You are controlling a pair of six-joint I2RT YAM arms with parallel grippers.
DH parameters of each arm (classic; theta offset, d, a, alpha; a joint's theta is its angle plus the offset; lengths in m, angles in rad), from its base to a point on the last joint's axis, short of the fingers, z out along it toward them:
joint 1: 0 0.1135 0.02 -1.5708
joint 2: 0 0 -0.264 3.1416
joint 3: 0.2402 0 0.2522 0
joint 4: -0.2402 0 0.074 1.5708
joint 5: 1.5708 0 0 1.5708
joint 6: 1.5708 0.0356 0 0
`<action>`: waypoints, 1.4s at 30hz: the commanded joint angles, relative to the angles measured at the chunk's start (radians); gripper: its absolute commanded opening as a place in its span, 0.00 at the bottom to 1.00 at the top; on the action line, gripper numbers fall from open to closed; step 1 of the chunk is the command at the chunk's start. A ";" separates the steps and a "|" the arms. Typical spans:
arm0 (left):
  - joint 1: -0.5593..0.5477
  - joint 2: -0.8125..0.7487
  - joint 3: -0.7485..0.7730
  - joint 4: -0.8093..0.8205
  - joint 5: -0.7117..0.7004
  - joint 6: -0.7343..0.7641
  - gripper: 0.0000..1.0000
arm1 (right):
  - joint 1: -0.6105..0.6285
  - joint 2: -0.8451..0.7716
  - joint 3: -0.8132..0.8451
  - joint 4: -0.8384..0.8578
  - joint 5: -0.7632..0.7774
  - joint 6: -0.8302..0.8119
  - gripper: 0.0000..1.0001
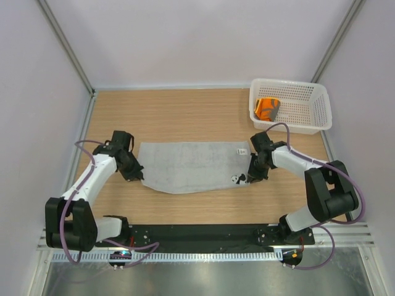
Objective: Roll the towels
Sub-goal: Flatten the towel
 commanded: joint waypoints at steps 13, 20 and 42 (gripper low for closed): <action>0.007 0.080 0.210 -0.049 -0.025 0.021 0.00 | 0.003 0.017 0.293 -0.235 -0.053 -0.066 0.11; 0.050 0.324 0.442 -0.057 -0.020 0.035 0.00 | -0.016 0.223 0.513 -0.253 -0.079 -0.085 0.15; 0.086 0.662 0.648 -0.020 -0.088 0.070 0.75 | -0.053 0.126 0.447 -0.146 0.066 -0.070 0.72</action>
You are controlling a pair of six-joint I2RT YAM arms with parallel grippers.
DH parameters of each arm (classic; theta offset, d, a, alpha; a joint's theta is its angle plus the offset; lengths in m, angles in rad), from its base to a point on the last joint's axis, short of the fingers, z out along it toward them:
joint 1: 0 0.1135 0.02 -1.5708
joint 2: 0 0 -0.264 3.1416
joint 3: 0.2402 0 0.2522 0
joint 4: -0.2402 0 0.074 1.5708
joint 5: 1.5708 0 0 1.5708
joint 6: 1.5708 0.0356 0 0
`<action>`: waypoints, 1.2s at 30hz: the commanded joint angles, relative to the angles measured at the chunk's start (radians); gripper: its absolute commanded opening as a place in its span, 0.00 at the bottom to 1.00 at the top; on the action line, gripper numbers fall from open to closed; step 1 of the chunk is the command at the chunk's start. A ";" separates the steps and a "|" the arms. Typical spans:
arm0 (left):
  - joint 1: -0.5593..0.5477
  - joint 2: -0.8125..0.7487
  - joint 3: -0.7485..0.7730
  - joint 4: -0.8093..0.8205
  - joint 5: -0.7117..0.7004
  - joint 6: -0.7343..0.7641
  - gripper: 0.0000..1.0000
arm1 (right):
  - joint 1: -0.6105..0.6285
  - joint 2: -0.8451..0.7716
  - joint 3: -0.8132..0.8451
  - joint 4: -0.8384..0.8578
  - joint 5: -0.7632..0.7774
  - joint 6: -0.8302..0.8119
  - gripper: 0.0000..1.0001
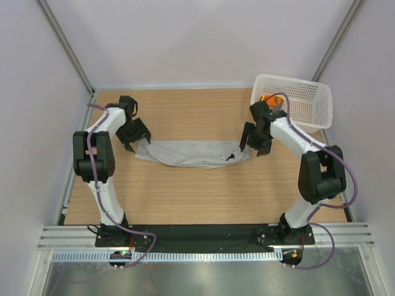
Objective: Roll the towels
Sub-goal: Flatten the towel
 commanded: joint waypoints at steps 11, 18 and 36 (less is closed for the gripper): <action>0.005 -0.110 -0.131 0.079 -0.027 0.005 0.69 | -0.005 -0.096 -0.215 0.344 -0.176 0.059 0.50; 0.005 -0.107 -0.151 0.095 -0.030 0.006 0.62 | -0.005 -0.048 -0.221 0.423 -0.220 0.067 0.29; 0.006 -0.282 -0.222 0.091 0.010 0.006 0.00 | -0.005 -0.404 -0.273 0.245 -0.308 0.049 0.01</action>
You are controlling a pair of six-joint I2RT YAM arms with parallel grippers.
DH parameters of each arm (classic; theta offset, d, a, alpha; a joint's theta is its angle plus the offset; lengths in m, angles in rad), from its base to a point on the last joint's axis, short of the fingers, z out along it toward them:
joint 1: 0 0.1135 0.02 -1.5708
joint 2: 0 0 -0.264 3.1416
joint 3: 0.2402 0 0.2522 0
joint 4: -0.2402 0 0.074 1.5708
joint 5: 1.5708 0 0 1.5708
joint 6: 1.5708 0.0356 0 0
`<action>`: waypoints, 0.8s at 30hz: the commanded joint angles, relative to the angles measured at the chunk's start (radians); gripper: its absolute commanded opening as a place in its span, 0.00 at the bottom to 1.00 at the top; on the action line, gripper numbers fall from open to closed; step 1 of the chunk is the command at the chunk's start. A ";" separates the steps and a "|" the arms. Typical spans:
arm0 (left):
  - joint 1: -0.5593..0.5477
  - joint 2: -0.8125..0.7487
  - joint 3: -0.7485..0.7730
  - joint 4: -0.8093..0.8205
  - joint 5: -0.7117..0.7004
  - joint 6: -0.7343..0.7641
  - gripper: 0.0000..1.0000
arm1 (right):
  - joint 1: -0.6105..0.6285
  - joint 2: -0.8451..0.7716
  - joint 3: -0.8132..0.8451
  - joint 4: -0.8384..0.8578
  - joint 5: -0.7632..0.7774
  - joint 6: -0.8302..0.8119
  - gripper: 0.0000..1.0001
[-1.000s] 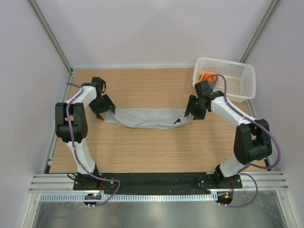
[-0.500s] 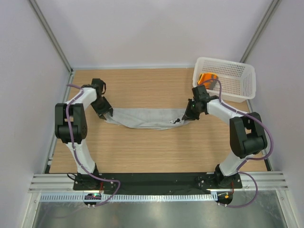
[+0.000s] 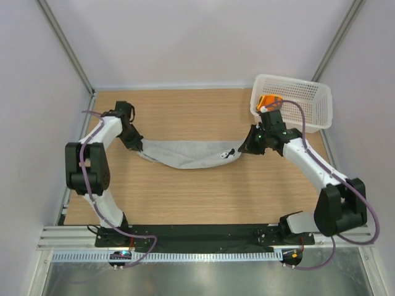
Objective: Roll the towels
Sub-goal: Flatten the towel
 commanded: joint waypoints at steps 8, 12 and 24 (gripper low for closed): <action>0.003 -0.633 -0.214 -0.180 -0.003 0.018 0.01 | -0.001 -0.457 -0.031 -0.310 -0.066 0.000 0.01; 0.003 -0.849 -0.180 -0.341 -0.023 0.030 0.00 | -0.001 -0.629 0.012 -0.460 -0.020 0.015 0.01; 0.016 -0.455 0.029 -0.241 0.084 0.042 0.36 | -0.015 -0.051 0.143 -0.315 0.091 0.109 0.50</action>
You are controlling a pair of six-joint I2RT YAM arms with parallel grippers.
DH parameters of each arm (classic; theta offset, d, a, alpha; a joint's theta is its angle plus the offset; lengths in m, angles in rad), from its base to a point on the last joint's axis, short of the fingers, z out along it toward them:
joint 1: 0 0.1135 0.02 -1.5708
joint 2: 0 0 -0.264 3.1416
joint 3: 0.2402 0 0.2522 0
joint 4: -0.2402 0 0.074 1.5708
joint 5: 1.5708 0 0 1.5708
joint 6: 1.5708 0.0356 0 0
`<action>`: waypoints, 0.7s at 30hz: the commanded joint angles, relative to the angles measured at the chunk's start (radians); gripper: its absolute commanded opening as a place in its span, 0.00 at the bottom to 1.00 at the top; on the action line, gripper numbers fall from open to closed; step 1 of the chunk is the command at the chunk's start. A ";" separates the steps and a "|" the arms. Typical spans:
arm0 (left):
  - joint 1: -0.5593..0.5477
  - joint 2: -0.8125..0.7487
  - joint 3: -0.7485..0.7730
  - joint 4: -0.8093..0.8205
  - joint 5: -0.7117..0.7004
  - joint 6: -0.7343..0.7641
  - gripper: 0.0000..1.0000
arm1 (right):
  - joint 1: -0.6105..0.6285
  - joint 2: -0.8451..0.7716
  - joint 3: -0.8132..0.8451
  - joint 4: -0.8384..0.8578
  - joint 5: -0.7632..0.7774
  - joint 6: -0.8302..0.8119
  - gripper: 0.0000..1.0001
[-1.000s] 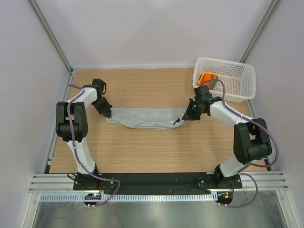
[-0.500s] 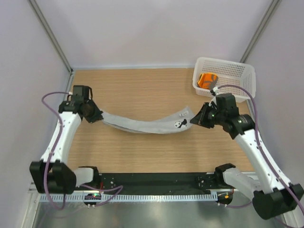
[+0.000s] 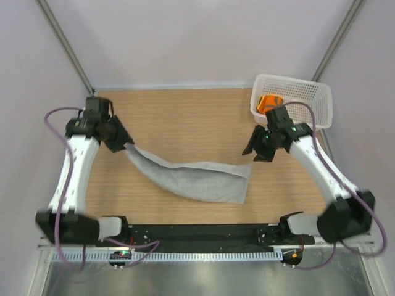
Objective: Roll the towels
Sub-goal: Flatten the towel
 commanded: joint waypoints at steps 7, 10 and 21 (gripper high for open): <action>0.020 0.731 0.323 0.053 0.079 0.046 0.60 | -0.029 0.633 0.414 0.116 0.042 -0.033 0.66; 0.020 0.628 0.235 0.096 0.026 0.043 0.66 | -0.029 0.571 0.434 0.096 0.102 -0.069 0.68; 0.022 0.321 -0.114 0.133 -0.174 0.019 0.69 | -0.028 0.204 0.026 0.112 0.161 -0.092 0.67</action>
